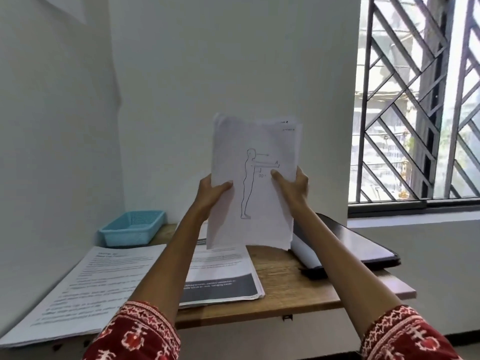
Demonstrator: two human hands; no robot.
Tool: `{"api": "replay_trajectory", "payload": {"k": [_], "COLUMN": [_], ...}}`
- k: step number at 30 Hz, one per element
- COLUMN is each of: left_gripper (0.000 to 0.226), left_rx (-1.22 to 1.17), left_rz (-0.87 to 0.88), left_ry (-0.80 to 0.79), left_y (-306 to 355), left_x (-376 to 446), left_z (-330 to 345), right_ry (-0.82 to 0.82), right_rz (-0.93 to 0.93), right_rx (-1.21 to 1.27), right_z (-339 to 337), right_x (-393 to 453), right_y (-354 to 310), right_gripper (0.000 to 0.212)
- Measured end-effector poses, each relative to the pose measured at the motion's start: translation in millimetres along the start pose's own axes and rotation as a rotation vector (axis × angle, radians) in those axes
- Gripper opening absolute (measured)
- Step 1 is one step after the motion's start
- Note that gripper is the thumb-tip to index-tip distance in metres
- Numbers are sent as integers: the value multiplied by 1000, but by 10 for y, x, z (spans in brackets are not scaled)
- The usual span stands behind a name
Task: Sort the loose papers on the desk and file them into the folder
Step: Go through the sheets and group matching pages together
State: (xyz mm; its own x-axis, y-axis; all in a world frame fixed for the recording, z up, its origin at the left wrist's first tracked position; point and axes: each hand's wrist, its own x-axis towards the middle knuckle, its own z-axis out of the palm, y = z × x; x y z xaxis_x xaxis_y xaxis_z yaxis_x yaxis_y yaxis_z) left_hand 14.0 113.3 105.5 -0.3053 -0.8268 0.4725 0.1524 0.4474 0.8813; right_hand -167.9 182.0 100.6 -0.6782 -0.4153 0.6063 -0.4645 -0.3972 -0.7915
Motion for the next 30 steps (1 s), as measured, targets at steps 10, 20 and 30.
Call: {"api": "replay_trajectory", "payload": {"k": [10,20,30], "left_gripper": [39,48,42], "left_rx": [-14,-32,-68], "left_rz": [-128,-172,-366], "left_ry": [80,114,-3], "left_y": [-376,-550,-540], "left_x": [-222,-229,-87], "left_z": [-131,-117,-124], "right_ry": [-99,-124,-75], "right_rz": [128,122,16], "right_rx": [-10,-64,-340], "right_z": [85,111,127], "right_x": [-366,-412,-237], "right_y": [387,389,274], "right_gripper": [34,36,30]}}
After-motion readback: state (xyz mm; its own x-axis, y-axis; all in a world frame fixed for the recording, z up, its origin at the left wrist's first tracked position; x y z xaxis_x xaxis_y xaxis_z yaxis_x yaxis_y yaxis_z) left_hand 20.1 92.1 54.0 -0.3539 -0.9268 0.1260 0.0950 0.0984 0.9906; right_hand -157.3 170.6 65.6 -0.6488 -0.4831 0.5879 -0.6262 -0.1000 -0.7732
